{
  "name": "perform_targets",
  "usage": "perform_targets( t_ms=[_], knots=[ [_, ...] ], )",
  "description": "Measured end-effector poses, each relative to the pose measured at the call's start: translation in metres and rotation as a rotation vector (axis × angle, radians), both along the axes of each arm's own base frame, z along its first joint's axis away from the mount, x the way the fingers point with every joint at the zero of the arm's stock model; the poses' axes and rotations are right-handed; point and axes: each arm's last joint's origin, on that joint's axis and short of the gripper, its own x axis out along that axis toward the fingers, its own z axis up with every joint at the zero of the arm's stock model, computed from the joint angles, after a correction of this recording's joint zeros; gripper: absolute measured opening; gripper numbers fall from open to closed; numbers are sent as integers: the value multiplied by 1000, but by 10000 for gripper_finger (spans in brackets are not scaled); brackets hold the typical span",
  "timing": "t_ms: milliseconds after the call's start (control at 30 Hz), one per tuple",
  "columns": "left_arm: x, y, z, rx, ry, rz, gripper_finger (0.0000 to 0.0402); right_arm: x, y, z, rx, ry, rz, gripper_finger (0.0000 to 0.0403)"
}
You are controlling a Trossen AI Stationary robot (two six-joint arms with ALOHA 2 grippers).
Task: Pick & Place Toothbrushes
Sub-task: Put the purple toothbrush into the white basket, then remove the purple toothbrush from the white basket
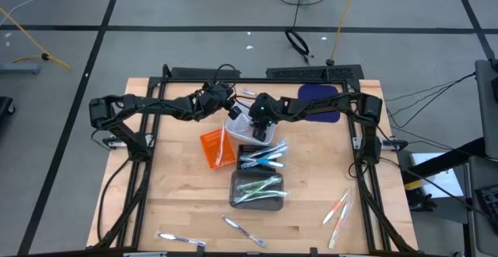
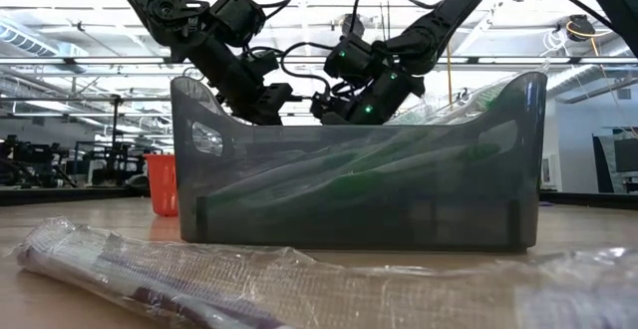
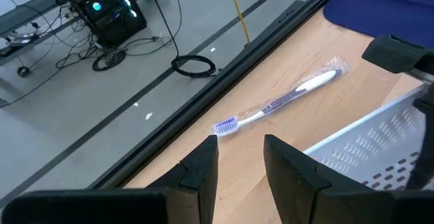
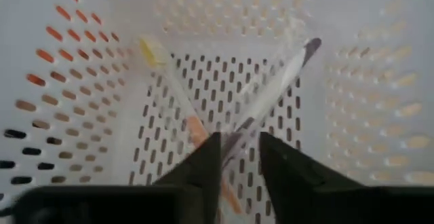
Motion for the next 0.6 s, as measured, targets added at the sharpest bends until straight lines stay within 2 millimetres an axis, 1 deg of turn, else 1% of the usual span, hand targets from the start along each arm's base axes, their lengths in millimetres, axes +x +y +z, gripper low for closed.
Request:
perform_targets(
  t_ms=[100,133,300,367,500,533,600],
  knots=[
    [0,0,0,0,1,0,120,0,0,0,-11,6,15,27],
    [0,0,0,0,1,0,120,0,0,0,-17,5,22,14],
    [0,0,0,0,1,0,120,0,-1,0,-46,0,14,1],
    [0,0,0,0,1,0,120,-1,0,6,-53,-11,14,1],
    [0,0,0,0,0,0,120,-3,2,26,-118,-42,-13,0],
    [0,0,0,0,-1,1,120,-4,2,28,-119,-44,-14,0],
    [0,0,0,-1,-5,2,120,-5,3,28,-66,-47,-1,1]
  ],
)
